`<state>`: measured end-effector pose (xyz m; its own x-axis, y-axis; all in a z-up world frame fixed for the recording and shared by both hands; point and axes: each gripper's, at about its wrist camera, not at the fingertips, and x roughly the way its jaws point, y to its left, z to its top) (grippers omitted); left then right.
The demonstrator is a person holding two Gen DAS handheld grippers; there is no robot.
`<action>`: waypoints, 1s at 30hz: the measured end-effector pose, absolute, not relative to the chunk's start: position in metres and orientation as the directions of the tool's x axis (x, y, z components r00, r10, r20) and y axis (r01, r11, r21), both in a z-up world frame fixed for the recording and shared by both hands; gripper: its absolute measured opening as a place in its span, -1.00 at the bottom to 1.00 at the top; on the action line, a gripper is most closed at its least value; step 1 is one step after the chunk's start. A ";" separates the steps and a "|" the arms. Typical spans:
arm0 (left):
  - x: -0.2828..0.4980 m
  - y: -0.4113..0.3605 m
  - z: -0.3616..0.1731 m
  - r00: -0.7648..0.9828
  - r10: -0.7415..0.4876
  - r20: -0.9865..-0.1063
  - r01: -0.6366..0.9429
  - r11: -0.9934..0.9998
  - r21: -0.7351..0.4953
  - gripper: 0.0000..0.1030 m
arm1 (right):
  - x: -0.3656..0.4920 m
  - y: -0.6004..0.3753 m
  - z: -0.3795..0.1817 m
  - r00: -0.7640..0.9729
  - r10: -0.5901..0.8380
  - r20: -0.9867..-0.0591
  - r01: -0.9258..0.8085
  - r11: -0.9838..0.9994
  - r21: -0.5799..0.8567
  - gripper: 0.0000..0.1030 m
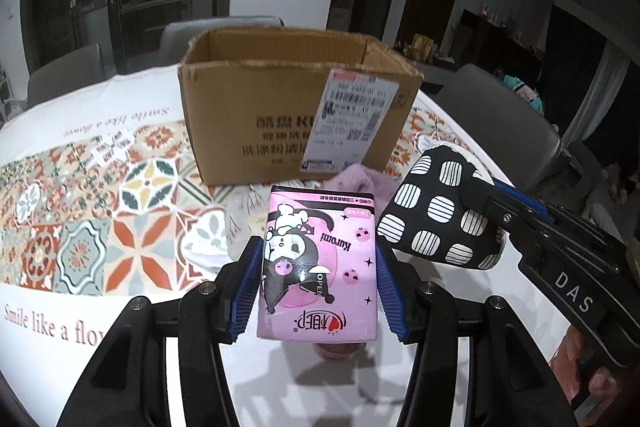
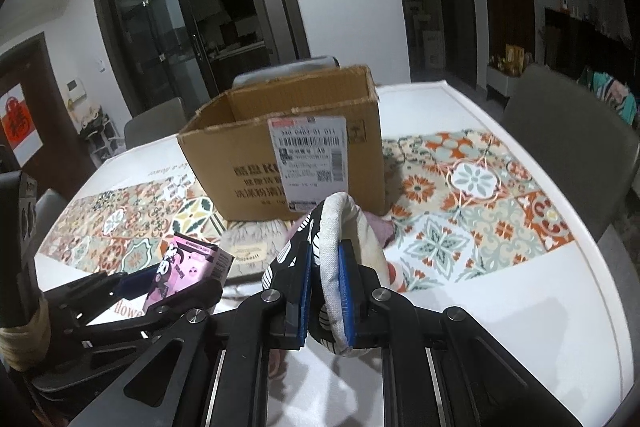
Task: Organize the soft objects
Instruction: 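Lift the tissue pack with the left gripper while the right gripper carries the dotted pouch over the box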
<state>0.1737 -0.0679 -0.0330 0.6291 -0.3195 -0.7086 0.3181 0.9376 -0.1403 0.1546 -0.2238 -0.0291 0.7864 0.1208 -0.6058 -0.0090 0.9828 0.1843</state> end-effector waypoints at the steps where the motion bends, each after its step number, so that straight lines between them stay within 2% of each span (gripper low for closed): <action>1: 0.174 -0.067 -0.030 0.635 -0.320 -0.703 0.318 0.938 -0.140 0.03 | 0.154 -0.222 -0.026 0.792 0.120 -0.599 -0.011 0.983 0.182 -0.72; 30: 0.198 -0.047 0.053 0.784 -0.316 -0.535 0.318 0.944 -0.091 0.03 | 0.169 -0.194 0.046 0.899 0.131 -0.417 -0.076 0.986 0.147 -0.75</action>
<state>0.1981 -0.0471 0.0532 0.7836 -0.3157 -0.5350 0.3177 0.9438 -0.0915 0.1693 -0.1939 0.0463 0.8994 0.1313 -0.4169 -0.0760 0.9863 0.1467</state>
